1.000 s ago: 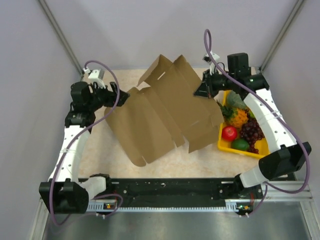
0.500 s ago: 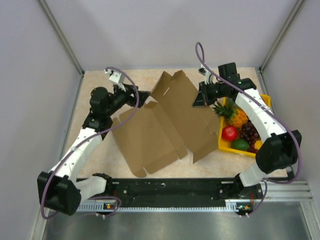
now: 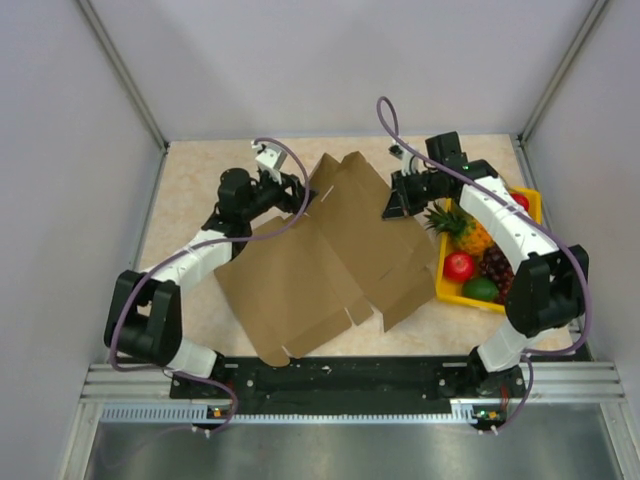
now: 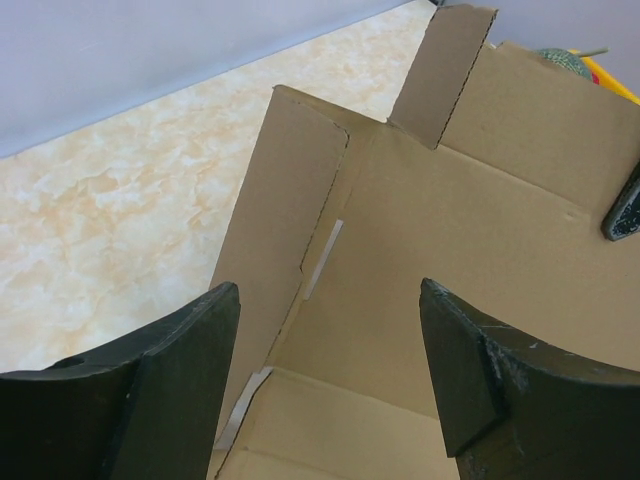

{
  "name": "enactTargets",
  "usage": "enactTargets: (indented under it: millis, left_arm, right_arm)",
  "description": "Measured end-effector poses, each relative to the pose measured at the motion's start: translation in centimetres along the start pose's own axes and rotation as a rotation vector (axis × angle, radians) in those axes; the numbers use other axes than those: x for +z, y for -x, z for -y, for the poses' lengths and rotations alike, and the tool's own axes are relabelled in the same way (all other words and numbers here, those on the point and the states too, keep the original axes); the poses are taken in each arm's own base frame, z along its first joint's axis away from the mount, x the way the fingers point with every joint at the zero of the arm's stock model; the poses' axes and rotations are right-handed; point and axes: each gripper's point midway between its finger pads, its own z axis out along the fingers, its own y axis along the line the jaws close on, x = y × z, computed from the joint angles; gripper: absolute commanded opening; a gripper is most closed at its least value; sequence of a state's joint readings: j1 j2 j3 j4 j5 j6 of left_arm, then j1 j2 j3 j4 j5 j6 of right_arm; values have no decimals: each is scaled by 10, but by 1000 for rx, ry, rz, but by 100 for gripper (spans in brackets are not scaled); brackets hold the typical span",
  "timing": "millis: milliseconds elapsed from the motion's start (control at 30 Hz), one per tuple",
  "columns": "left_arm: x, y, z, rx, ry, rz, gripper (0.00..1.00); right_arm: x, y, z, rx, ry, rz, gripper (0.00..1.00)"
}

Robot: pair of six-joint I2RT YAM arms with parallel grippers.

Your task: Fold the paper box

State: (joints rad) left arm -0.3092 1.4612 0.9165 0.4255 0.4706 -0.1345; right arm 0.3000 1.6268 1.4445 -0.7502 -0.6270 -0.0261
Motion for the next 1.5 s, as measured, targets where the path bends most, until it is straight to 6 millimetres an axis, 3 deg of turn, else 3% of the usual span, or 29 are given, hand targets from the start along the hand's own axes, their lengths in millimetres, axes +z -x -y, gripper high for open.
enactTargets:
  millis: [333,433,633,767,800,867,967,1067,1200,1300,1500]
  left_arm:
    - [11,-5,-16,64,59,6,61]
    - [13,-2,-22,88,95,20,69]
    - [23,-9,-27,109,120,20,70]
    - [30,-12,-25,147,151,12,55]
    - [32,-10,-25,159,167,16,41]
    - [34,-4,-28,179,204,27,29]
    - [33,2,-36,200,258,43,2]
    - [31,1,-40,214,278,37,0]
    - [30,-2,-38,225,261,46,0]
    - [28,-17,-34,222,234,36,0]
    - [19,-41,-24,211,185,29,0]
  right_arm:
    - [6,-1,2,-37,-37,-10,0]
    - [7,-1,3,-41,-48,-11,0]
    - [7,-1,5,-49,-58,-13,0]
    - [7,-1,5,-51,-62,-13,0]
    - [7,-1,5,-51,-63,-14,0]
    - [7,-1,6,-51,-67,-14,0]
    - [8,-2,8,-55,-85,-17,0]
    - [10,-2,9,-68,-117,-23,1]
    - [16,-1,9,-96,-185,-24,16]
    - [18,-2,12,-105,-250,-32,32]
    - [14,7,21,-128,-352,-17,42]
